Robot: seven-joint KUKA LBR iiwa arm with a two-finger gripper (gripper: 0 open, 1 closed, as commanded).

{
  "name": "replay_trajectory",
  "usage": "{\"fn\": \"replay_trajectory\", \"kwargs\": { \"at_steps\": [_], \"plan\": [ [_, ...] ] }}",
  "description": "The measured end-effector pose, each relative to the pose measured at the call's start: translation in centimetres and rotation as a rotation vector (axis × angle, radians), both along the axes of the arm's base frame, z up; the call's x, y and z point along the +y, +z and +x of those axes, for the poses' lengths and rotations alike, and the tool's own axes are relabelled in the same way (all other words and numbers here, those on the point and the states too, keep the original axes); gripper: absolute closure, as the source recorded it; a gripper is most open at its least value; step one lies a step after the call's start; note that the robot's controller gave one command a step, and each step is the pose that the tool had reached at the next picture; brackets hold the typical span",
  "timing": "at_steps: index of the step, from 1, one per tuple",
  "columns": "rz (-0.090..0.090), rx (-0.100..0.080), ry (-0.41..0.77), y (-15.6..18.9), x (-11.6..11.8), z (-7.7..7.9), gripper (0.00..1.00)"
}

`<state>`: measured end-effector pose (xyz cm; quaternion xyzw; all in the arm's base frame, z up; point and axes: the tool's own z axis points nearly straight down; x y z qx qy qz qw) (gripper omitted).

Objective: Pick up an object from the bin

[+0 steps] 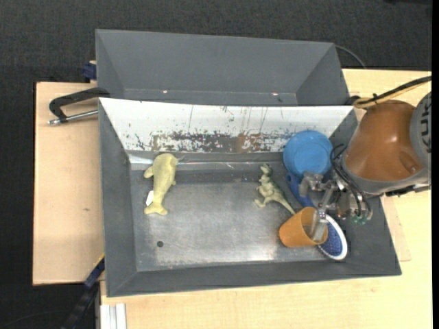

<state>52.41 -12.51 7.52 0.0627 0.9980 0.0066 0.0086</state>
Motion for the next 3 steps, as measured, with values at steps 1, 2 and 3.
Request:
{"fn": "replay_trajectory", "kwargs": {
  "at_steps": [1, 2, 3],
  "plan": [
    [0.006, 0.006, -0.119, 0.0, -1.7, -0.8, 0.00],
    [-0.002, -0.039, -0.122, 0.9, -1.9, 0.3, 1.00],
    [-0.009, 0.006, -0.118, 3.0, -1.6, 0.7, 1.00]
  ]
}}
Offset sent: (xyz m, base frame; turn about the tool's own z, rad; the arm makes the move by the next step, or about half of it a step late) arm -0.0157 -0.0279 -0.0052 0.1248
